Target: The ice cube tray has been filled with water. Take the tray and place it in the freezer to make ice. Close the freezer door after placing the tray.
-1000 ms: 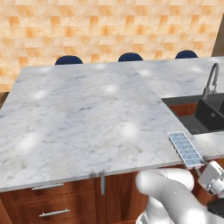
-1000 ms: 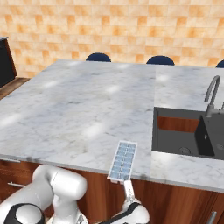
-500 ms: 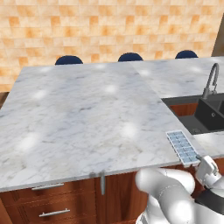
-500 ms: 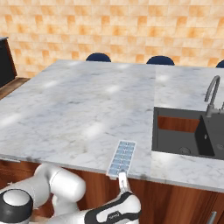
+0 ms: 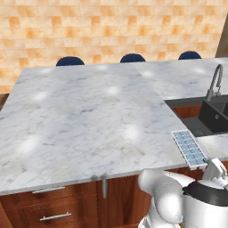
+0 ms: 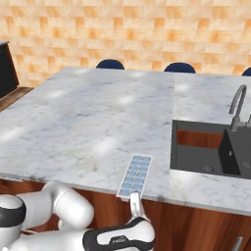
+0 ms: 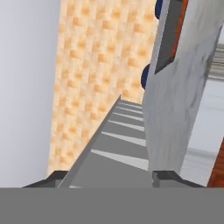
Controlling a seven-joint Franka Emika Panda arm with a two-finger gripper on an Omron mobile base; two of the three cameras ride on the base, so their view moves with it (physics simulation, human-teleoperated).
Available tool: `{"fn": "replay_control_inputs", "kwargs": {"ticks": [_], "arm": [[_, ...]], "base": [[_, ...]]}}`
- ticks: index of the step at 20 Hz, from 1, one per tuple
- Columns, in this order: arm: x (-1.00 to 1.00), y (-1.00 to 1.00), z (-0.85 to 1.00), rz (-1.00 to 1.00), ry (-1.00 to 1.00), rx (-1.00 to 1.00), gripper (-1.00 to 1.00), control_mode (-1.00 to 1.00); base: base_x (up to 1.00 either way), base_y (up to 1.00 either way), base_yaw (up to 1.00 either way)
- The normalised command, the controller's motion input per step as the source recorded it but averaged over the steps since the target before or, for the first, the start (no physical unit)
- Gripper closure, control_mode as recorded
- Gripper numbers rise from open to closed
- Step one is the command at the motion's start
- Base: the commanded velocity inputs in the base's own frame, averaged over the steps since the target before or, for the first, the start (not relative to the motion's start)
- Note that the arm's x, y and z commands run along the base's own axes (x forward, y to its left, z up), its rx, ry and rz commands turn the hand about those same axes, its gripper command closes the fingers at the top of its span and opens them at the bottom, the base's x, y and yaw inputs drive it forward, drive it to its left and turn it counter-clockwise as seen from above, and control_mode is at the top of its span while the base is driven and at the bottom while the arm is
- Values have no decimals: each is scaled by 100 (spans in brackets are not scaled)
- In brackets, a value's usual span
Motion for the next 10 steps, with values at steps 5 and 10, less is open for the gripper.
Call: {"fn": "replay_control_inputs", "kwargs": {"ticks": [5,10], "arm": [[-4,0,93,12,-4,0,100,-100],[5,5,93,20,1,-3,100,-100]], "base": [[0,0,0],[0,0,0]]}}
